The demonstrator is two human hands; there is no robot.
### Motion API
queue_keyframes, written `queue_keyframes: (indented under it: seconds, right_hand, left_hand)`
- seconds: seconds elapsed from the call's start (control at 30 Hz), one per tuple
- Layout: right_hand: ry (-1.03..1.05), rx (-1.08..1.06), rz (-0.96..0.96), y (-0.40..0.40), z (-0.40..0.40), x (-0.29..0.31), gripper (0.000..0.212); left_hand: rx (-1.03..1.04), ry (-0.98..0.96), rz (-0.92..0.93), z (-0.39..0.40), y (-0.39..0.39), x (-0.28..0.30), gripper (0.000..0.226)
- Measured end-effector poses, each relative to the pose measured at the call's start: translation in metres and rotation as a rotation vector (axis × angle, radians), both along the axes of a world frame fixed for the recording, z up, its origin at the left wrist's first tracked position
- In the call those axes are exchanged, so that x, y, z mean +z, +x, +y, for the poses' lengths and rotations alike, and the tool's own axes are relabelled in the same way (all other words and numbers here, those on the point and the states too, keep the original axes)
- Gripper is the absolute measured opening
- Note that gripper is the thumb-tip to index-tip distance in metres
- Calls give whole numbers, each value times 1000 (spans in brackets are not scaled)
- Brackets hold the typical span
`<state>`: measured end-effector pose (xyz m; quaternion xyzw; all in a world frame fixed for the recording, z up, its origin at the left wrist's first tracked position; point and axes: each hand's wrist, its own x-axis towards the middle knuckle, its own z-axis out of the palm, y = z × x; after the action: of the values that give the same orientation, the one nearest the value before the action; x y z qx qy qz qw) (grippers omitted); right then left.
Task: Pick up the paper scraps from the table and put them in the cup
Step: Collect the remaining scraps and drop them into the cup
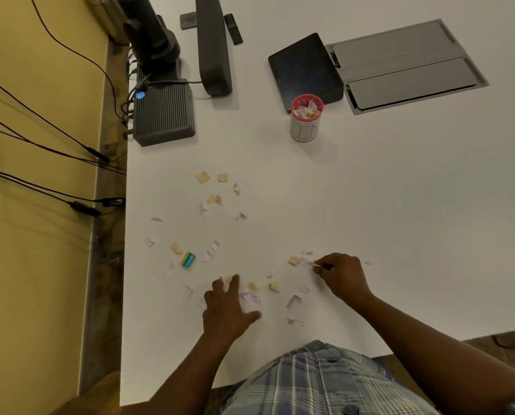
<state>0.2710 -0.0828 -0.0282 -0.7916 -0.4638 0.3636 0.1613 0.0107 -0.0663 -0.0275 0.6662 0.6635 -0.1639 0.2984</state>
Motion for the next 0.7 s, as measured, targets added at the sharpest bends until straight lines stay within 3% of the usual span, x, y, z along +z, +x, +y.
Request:
queue_keyframes:
  seconds: [0.07, 0.33, 0.53, 0.7]
  right_hand:
    - [1, -10, -1, 0, -6, 0, 16]
    - [2, -12, 36, -6, -16, 2, 15]
    - [-9, -5, 54, -5, -15, 1, 15]
    - [-12, 1, 46, 0, -2, 3, 17]
  left_hand:
    - [28, -2, -20, -7, 4, -3, 103]
    - [84, 219, -177, -6, 36, -12, 70]
    - [-92, 313, -239, 7, 56, -20, 20]
    - [-24, 302, -311, 24, 61, -22, 12]
